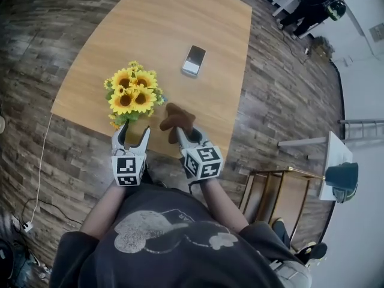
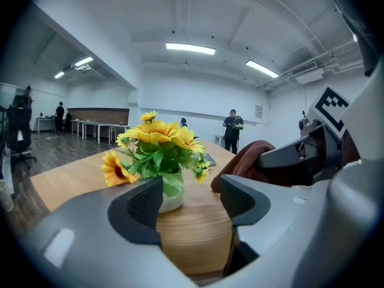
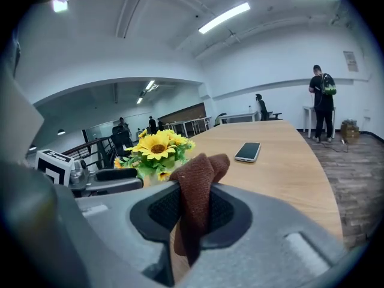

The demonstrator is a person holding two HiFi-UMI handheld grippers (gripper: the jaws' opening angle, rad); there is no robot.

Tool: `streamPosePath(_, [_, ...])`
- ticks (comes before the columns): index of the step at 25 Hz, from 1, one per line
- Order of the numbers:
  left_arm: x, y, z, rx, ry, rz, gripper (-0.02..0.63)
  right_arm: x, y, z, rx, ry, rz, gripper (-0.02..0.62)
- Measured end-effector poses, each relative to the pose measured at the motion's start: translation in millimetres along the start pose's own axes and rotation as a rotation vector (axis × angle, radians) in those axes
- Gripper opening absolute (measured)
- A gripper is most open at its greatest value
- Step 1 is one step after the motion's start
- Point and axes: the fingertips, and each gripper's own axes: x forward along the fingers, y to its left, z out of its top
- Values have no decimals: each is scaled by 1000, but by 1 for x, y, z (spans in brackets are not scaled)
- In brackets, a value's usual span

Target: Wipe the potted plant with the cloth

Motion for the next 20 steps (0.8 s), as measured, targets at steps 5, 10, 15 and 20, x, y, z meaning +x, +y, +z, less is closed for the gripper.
streamPosePath(5, [23, 17, -8, 78, 11, 35, 408, 12, -4, 1, 7, 4, -26, 52])
streamPosePath(10, [40, 31, -15, 67, 49, 64, 501, 18, -14, 5, 19, -4, -65, 52])
streamPosePath(15, [53, 42, -20, 68, 88, 98, 525, 22, -22, 11, 18, -5, -58, 53])
streamPosePath(20, [60, 49, -19, 57, 104, 135, 508, 29, -30, 17, 6, 3, -17, 53])
